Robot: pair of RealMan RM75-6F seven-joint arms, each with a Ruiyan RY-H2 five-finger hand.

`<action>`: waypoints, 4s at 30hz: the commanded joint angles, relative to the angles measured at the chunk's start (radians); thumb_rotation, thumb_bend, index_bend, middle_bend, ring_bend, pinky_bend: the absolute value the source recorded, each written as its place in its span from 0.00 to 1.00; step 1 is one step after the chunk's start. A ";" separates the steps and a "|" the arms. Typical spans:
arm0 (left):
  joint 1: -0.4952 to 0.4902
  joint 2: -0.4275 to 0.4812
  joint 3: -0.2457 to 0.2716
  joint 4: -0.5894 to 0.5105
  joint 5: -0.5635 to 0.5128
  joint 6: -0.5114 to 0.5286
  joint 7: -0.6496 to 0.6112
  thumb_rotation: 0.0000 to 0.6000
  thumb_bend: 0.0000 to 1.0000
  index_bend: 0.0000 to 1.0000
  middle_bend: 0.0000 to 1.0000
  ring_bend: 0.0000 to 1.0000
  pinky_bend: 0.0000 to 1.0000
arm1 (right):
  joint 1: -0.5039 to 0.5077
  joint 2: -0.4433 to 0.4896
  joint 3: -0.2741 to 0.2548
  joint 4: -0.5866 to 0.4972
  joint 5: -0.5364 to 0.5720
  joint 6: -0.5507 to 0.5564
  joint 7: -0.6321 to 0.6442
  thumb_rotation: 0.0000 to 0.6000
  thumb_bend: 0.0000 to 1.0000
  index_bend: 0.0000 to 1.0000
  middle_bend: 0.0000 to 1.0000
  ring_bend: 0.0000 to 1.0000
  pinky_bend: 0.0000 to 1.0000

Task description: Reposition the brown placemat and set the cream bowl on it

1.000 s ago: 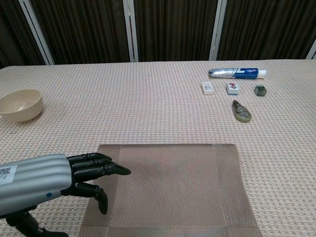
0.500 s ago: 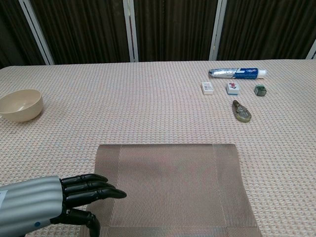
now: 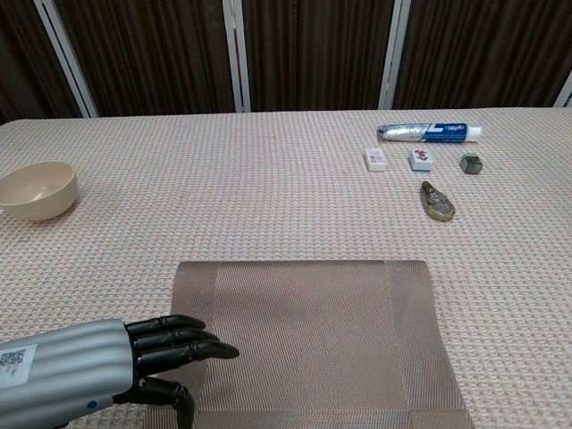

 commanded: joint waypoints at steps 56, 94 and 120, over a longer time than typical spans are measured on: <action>-0.074 0.002 -0.046 -0.101 -0.053 -0.015 0.009 1.00 0.31 0.41 0.00 0.00 0.00 | 0.001 0.005 -0.003 -0.007 0.001 -0.008 0.000 1.00 0.00 0.00 0.00 0.00 0.00; -0.113 0.038 -0.147 -0.185 -0.146 -0.042 0.051 1.00 0.31 0.47 0.00 0.00 0.00 | 0.002 0.008 -0.003 -0.007 0.004 -0.013 0.002 1.00 0.00 0.00 0.00 0.00 0.00; -0.108 0.042 -0.163 -0.174 -0.183 -0.046 0.044 1.00 0.52 0.67 0.00 0.00 0.00 | 0.004 0.006 -0.004 -0.007 0.005 -0.016 -0.002 1.00 0.00 0.00 0.00 0.00 0.00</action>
